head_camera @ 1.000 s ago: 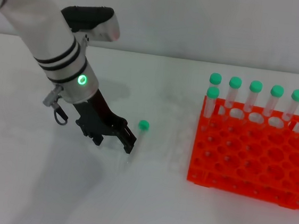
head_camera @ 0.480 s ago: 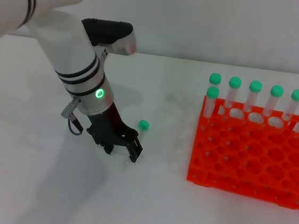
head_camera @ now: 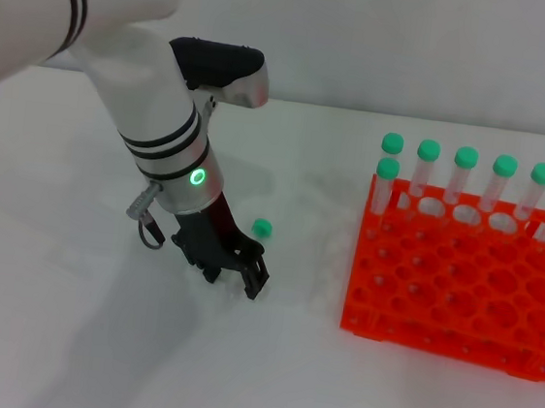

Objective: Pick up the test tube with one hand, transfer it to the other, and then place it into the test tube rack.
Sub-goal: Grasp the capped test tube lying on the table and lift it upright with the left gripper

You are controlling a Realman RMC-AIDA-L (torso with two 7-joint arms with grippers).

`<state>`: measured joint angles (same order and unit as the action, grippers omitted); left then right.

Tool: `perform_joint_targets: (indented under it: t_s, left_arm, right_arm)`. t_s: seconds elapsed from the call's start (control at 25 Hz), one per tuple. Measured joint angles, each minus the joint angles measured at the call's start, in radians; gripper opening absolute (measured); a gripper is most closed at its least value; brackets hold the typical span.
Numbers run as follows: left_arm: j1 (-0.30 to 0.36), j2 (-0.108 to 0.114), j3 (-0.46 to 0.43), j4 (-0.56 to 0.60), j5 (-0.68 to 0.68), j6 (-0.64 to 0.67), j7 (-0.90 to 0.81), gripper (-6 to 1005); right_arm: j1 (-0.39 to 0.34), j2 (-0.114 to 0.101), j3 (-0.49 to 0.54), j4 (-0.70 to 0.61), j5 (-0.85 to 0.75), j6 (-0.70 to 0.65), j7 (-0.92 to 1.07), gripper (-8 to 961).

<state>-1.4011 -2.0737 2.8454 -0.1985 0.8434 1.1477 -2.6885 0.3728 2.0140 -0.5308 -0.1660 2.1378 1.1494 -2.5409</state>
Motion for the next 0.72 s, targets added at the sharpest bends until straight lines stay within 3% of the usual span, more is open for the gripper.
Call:
perform_joint_targets:
  t_s: [0.2, 0.4, 0.72]
  left_arm:
    - [0.004, -0.001, 0.000, 0.015, 0.016, -0.007, 0.001, 545]
    - [0.012, -0.001, 0.000, 0.024, 0.035, -0.021, 0.001, 359]
    - [0.019, 0.001, -0.001, 0.044, 0.043, -0.042, 0.028, 339]
  right_arm:
    - [0.001, 0.000, 0.000, 0.006, 0.002, 0.006, 0.000, 870]
    - [0.002, 0.000, 0.000, 0.008, 0.004, 0.007, -0.001, 870]
    - [0.002, 0.001, 0.000, 0.010, 0.004, 0.010, -0.001, 870]
